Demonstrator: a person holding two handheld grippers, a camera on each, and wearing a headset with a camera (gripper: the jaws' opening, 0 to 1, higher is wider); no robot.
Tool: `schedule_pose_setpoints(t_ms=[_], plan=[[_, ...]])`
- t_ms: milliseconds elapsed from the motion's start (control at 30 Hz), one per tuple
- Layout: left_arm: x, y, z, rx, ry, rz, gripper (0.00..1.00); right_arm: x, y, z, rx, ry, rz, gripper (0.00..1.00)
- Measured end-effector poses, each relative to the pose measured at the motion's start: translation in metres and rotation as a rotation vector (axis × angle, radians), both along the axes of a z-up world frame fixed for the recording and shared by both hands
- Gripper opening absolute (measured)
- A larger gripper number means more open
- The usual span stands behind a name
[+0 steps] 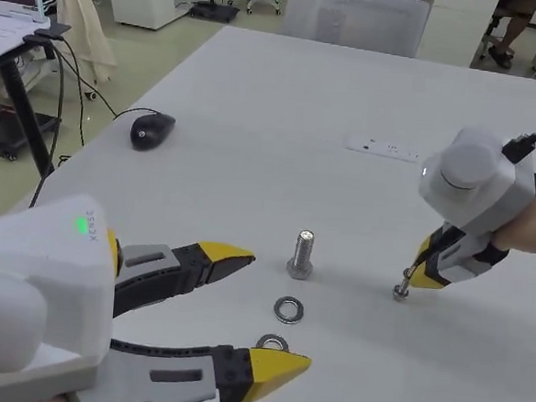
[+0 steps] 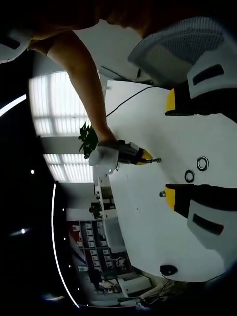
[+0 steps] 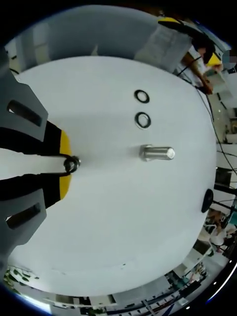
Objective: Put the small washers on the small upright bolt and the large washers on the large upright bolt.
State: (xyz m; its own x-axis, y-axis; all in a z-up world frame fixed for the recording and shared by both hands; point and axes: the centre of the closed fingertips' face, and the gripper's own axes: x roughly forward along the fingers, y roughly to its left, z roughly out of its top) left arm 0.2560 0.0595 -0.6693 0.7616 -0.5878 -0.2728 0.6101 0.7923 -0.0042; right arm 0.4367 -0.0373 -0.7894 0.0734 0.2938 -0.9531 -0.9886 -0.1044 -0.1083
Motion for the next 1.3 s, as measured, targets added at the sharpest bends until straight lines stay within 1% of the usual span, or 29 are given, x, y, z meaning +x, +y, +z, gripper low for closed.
schedule_pose_setpoints(t_ms=[100,133,167,200,233,267,367,467,633,800,900,967,1000,1067,1133,1200,1300], plan=[[0.0,0.0,0.0,-0.009,0.001,0.002,0.55,0.0,0.0,-0.005,-0.002,0.005,0.001,0.12],[0.0,0.0,-0.002,-0.008,0.006,0.002,0.55,0.0,-0.002,-0.009,-0.01,0.007,0.004,0.11],[0.0,0.0,-0.003,-0.008,0.008,0.003,0.55,0.0,-0.003,-0.01,-0.017,-0.001,0.017,0.05],[0.0,0.0,-0.004,-0.007,0.01,0.004,0.55,0.001,-0.002,-0.012,-0.007,-0.005,0.013,0.05],[0.0,0.0,-0.004,-0.007,0.011,0.004,0.55,-0.001,-0.002,-0.013,-0.004,0.016,0.001,0.05],[0.0,0.0,-0.004,-0.01,0.011,0.004,0.55,-0.004,-0.002,-0.014,0.008,0.029,0.003,0.06],[0.001,0.001,-0.005,-0.011,0.014,0.009,0.55,-0.005,-0.006,-0.02,-0.014,0.028,0.005,0.06],[0.001,0.002,-0.006,-0.012,0.017,0.011,0.55,-0.005,-0.008,-0.019,-0.007,0.031,-0.005,0.07],[0.001,0.0,-0.006,-0.009,0.019,0.004,0.55,-0.011,-0.007,-0.014,0.012,0.027,0.0,0.08],[-0.002,-0.002,-0.003,-0.001,0.007,-0.005,0.55,-0.02,-0.008,-0.012,0.017,0.027,0.008,0.08],[-0.005,-0.002,-0.003,0.021,0.006,-0.008,0.55,-0.03,-0.009,-0.01,0.021,0.035,0.011,0.08],[-0.008,-0.003,-0.001,0.021,0.001,-0.012,0.55,-0.035,-0.007,-0.008,0.029,0.034,0.016,0.08],[-0.009,-0.004,0.0,0.022,-0.001,-0.012,0.55,-0.04,-0.005,-0.006,0.038,0.037,0.02,0.08],[-0.01,-0.004,0.001,0.028,-0.007,-0.013,0.55,-0.043,-0.001,-0.006,0.055,0.04,0.028,0.08],[-0.012,-0.004,0.005,0.03,-0.02,-0.014,0.55,-0.051,0.004,-0.004,0.063,0.041,0.036,0.08],[-0.014,-0.003,0.008,0.03,-0.03,-0.016,0.55,-0.054,0.009,-0.006,0.068,0.037,0.051,0.08],[-0.016,-0.002,0.009,0.038,-0.034,-0.016,0.55,-0.068,0.02,-0.005,0.088,0.052,0.069,0.08]])
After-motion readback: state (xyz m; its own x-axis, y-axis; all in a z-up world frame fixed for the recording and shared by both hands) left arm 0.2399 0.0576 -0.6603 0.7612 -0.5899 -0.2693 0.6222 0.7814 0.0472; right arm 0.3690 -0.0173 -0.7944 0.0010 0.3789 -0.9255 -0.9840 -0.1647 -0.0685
